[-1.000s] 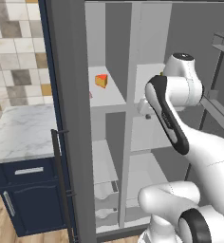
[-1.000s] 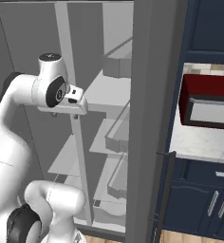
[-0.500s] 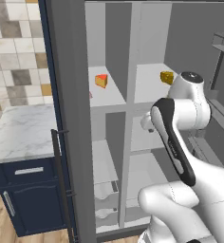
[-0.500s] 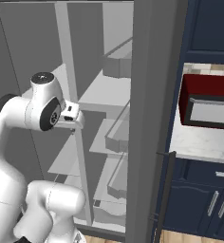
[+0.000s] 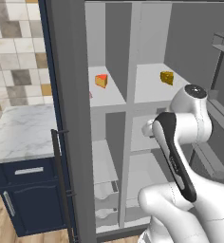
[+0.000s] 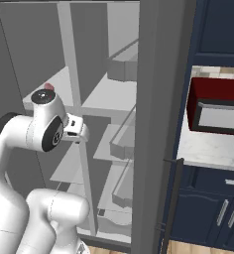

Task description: Pick up the frozen steak from the freezer, place it on any shelf in the fridge, and close the fridge and freezer doors when done.

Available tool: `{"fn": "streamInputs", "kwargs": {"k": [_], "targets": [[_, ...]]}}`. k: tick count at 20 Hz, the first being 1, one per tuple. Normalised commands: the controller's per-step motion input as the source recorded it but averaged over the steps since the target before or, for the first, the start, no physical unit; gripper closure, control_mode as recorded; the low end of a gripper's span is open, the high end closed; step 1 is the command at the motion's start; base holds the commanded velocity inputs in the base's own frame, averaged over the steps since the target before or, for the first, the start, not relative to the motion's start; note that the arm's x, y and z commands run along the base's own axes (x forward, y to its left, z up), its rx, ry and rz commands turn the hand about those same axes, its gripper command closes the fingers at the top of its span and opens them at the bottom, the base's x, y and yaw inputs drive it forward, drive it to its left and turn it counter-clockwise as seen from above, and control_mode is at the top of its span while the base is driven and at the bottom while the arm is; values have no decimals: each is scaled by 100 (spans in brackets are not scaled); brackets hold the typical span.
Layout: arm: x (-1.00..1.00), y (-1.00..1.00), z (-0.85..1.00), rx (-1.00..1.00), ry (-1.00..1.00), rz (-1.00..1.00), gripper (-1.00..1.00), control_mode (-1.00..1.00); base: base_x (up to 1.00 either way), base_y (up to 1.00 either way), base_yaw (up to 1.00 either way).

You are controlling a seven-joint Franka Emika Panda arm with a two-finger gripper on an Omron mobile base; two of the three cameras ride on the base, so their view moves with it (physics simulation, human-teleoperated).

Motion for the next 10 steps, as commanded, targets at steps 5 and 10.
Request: {"fn": "streamInputs", "kwargs": {"k": [5, 10], "targets": [[0, 1, 0, 0, 0, 0, -100, 100, 0, 9, 0], [0, 0, 0, 0, 0, 0, -100, 100, 2, 39, 0]]}}
